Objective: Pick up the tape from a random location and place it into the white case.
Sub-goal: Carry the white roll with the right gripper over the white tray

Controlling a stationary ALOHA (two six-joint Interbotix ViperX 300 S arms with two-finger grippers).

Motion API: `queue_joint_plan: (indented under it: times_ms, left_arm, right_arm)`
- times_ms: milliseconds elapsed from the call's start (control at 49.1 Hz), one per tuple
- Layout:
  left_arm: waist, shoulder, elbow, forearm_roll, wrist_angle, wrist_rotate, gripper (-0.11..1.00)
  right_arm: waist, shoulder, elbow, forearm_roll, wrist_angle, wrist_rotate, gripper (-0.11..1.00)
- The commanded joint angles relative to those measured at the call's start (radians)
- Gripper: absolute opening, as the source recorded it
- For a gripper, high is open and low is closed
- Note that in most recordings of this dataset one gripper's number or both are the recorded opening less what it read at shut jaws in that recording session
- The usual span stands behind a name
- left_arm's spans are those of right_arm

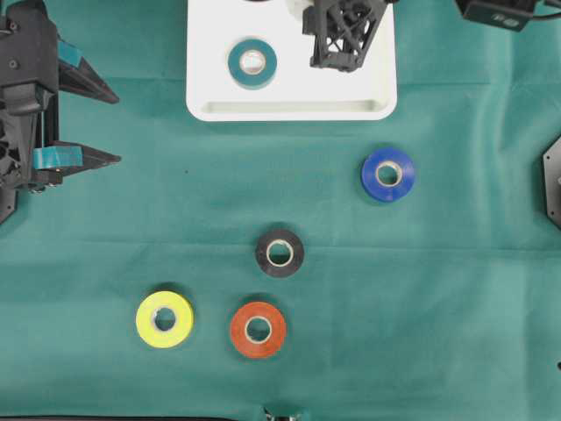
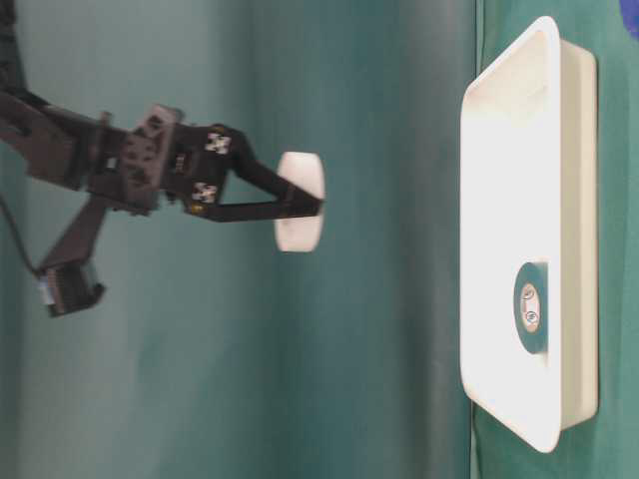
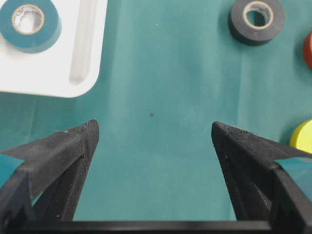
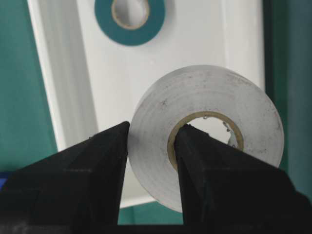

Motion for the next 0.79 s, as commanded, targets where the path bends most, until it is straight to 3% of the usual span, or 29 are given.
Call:
queue_joint_plan:
  times_ms: [0,489,774]
  left_arm:
    - [0.003,-0.002,-0.015,0.002,-0.006,0.0,1.0]
    - [0.012,0.017,-0.021,0.002,-0.008,0.0,1.0]
    - [0.011,0.017,-0.021,0.002,-0.008,0.0,1.0]
  right_arm:
    - [-0.003,-0.014,0.011,0.0,-0.029,0.006,0.31]
    - [-0.031,0.051,0.195,0.0,-0.259,0.012,0.31]
    - [-0.04,0.117,0.244,0.0,-0.394,0.014,0.31]
